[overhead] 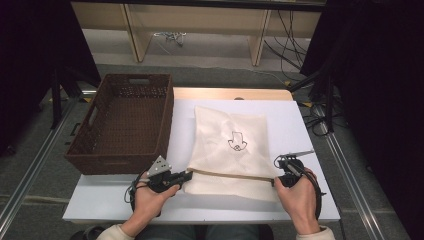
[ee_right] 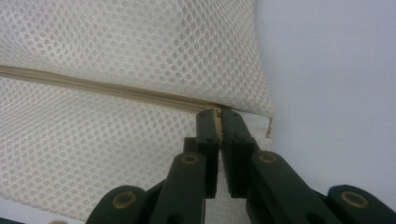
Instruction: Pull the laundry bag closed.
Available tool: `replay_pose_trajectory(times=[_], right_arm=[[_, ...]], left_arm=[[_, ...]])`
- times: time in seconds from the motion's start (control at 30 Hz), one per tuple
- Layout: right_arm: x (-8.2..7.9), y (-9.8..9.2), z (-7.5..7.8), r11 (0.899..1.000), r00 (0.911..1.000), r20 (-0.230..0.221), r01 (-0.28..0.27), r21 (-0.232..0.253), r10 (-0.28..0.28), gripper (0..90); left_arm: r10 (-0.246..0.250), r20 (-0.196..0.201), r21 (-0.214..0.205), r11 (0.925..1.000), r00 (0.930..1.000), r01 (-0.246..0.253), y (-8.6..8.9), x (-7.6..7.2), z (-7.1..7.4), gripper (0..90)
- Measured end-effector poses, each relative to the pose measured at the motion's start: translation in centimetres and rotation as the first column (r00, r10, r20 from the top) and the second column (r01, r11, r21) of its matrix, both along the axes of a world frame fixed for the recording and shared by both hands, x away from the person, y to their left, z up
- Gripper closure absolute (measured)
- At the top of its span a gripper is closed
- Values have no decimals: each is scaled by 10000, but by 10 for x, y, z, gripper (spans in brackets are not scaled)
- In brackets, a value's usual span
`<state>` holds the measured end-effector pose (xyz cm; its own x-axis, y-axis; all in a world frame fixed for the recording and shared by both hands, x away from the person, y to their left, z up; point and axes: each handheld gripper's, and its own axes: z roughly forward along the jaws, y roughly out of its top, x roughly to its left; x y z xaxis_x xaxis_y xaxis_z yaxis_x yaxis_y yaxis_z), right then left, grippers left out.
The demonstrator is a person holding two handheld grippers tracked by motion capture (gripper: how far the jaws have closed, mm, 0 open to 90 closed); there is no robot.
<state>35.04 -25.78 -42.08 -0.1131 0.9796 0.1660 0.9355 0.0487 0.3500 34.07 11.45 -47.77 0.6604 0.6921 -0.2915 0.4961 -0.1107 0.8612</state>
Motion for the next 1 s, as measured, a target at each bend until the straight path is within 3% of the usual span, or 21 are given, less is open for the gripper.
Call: replay_pose_trajectory(times=[0.2, 0.33, 0.4, 0.5, 0.63, 0.73, 0.8, 0.87, 1.0], right_arm=[[0, 0, -1, 10000, 10000, -89, -30, -57, 29, 876], [-2, -1, 0, 9987, 9986, -130, 503, 26, -503, 876], [-1, -7, -2, 9999, 9999, 10, 108, -100, -108, 876], [-1, -5, -2, 9996, 9996, 84, 275, -4, -275, 876], [-2, -6, -1, 9998, 9998, -85, 191, 15, -191, 876], [-1, -7, -2, 10000, 9999, -112, 80, 44, -79, 876], [-1, -5, -3, 9993, 9994, -73, 351, 143, -350, 876], [-1, -7, -3, 9999, 9999, -136, 101, 50, -101, 876], [-1, -7, -2, 9998, 9998, -118, 165, 87, -164, 876]], left_arm=[[84, -61, -34, 10000, 9999, -84, 0, 0, 0, 854], [124, -106, -56, 9999, 9999, -124, 0, 0, 0, 855], [108, -69, 2, 9999, 9999, -108, 0, 0, 0, 855], [116, -88, 6, 9999, 9999, -116, 0, 0, 0, 854], [-20, 28, 89, 10000, 10000, 20, 1, 1, 0, 855], [119, -99, 5, 9999, 9999, -119, 0, 0, 0, 855], [105, -86, 6, 9999, 9999, -105, 0, 0, 0, 855], [66, -60, -39, 10000, 10000, -66, 0, 0, -1, 855], [-42, 19, 70, 10000, 10000, 41, 1, 1, 0, 855]])
